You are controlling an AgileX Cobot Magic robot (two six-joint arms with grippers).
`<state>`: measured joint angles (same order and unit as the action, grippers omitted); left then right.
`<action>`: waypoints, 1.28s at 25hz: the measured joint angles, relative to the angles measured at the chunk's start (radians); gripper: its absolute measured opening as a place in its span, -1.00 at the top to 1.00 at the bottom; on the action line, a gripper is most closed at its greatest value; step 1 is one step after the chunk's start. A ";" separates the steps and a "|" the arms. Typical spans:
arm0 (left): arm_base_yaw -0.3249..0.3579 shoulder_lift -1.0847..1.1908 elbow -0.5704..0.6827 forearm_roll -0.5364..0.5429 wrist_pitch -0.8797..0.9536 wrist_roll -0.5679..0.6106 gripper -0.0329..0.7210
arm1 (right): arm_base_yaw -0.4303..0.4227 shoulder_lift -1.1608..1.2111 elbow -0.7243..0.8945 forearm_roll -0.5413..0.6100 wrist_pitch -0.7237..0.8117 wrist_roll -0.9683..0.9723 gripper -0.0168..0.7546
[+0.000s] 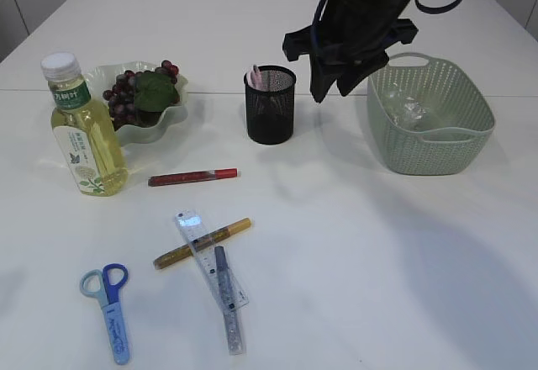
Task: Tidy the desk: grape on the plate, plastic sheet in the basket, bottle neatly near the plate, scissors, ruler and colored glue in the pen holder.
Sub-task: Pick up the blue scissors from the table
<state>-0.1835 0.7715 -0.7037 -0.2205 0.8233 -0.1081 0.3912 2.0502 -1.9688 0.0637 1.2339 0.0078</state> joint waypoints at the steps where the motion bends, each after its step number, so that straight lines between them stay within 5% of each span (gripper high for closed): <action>1: 0.000 0.000 0.000 0.000 0.000 0.002 -0.23 | 0.000 -0.013 0.015 0.000 0.000 0.000 0.13; 10: 0.000 0.000 0.000 -0.002 0.039 -0.001 -0.23 | 0.000 -0.233 0.307 0.000 0.002 0.000 0.13; 15: 0.000 0.033 0.000 -0.006 0.098 -0.109 -0.23 | 0.000 -0.360 0.424 0.000 0.002 0.000 0.13; 26: -0.002 0.376 0.000 -0.129 0.215 -0.201 -0.23 | 0.002 -0.418 0.459 0.008 0.004 0.002 0.13; 32: -0.117 0.481 -0.022 -0.140 0.165 -0.201 -0.17 | 0.002 -0.418 0.459 0.012 0.004 0.002 0.13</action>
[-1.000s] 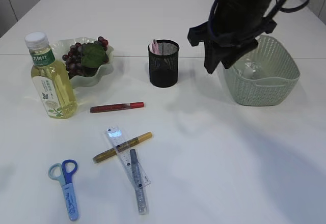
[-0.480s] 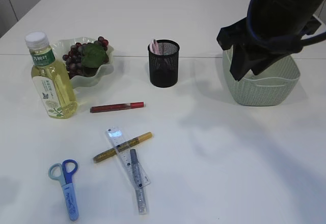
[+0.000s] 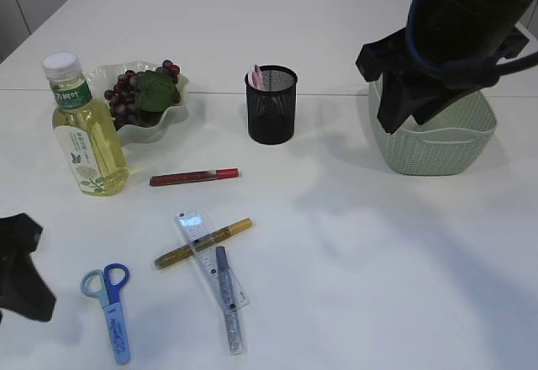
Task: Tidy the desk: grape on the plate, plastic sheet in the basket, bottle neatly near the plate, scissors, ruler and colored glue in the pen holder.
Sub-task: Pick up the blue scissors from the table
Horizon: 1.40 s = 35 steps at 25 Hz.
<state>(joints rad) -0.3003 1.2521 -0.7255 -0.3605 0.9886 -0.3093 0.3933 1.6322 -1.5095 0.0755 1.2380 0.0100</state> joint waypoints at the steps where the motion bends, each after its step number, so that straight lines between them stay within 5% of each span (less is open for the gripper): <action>1: -0.025 0.010 -0.019 0.000 -0.022 0.000 -0.17 | 0.000 0.000 0.000 0.000 0.000 0.000 0.13; 5: -0.121 0.063 -0.116 0.080 -0.061 -0.055 -0.16 | 0.000 0.000 0.000 0.001 0.000 0.000 0.13; 11: -0.148 0.235 -0.254 0.226 0.002 -0.181 -0.16 | 0.000 -0.001 0.000 0.009 0.000 0.000 0.13; 25: -0.149 0.353 -0.272 0.203 0.011 -0.257 -0.16 | -0.018 0.099 0.000 -0.083 0.000 0.000 0.13; 35: -0.153 0.353 -0.268 0.150 -0.099 -0.365 -0.16 | -0.018 0.099 0.000 0.002 -0.002 -0.002 0.13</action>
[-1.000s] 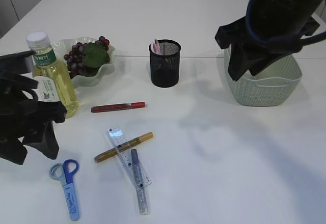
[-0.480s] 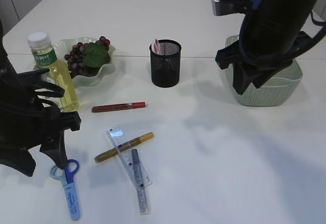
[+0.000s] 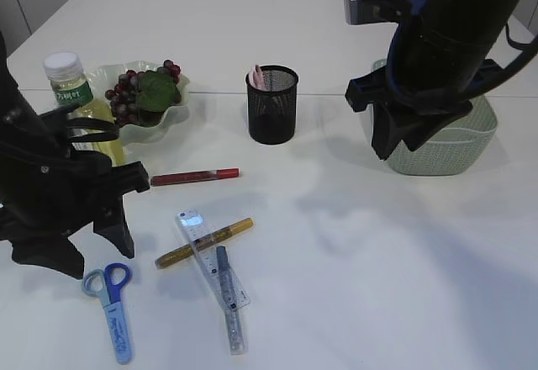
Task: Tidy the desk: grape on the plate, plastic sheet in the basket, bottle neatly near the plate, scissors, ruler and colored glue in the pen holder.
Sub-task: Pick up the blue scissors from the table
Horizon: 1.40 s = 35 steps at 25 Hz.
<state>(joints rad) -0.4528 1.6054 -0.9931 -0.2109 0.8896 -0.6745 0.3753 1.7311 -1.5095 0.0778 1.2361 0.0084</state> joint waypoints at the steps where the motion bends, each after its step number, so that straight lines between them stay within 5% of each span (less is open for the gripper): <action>1: -0.002 0.000 0.004 0.007 -0.013 -0.029 -0.16 | 0.000 0.000 0.000 0.000 0.000 0.000 0.13; 11: -0.059 0.031 0.071 0.107 -0.049 -0.230 -0.16 | 0.000 0.000 0.000 0.004 0.000 -0.008 0.13; 35: -0.093 0.246 0.071 0.193 -0.183 -0.284 -0.16 | 0.000 0.000 0.000 0.006 0.000 -0.008 0.13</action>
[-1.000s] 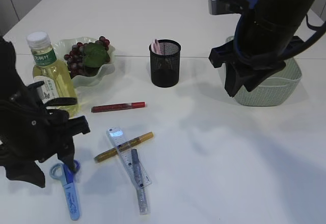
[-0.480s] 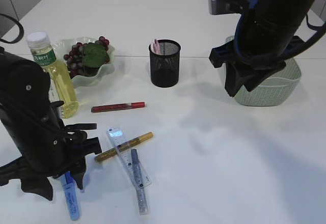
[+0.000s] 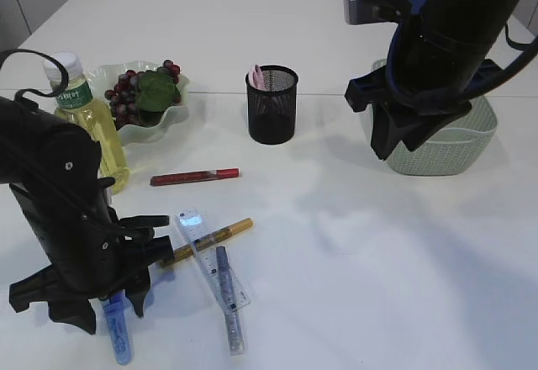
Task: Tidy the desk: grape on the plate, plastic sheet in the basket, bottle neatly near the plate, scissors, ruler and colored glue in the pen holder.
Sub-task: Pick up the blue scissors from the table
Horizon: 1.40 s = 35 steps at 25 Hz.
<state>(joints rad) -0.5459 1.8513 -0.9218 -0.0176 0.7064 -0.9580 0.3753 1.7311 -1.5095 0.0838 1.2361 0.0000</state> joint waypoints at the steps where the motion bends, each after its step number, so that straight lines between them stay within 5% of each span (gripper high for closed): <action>1: 0.000 0.008 0.000 0.005 -0.002 -0.002 -0.16 | 0.000 0.000 0.000 0.000 0.000 0.000 0.13; 35: 0.000 0.025 0.000 0.058 -0.051 -0.065 -0.07 | -0.001 0.000 0.000 0.000 0.000 0.000 0.15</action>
<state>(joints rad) -0.5459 1.8763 -0.9218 0.0405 0.6550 -1.0232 0.3744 1.7311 -1.5095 0.0838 1.2361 0.0000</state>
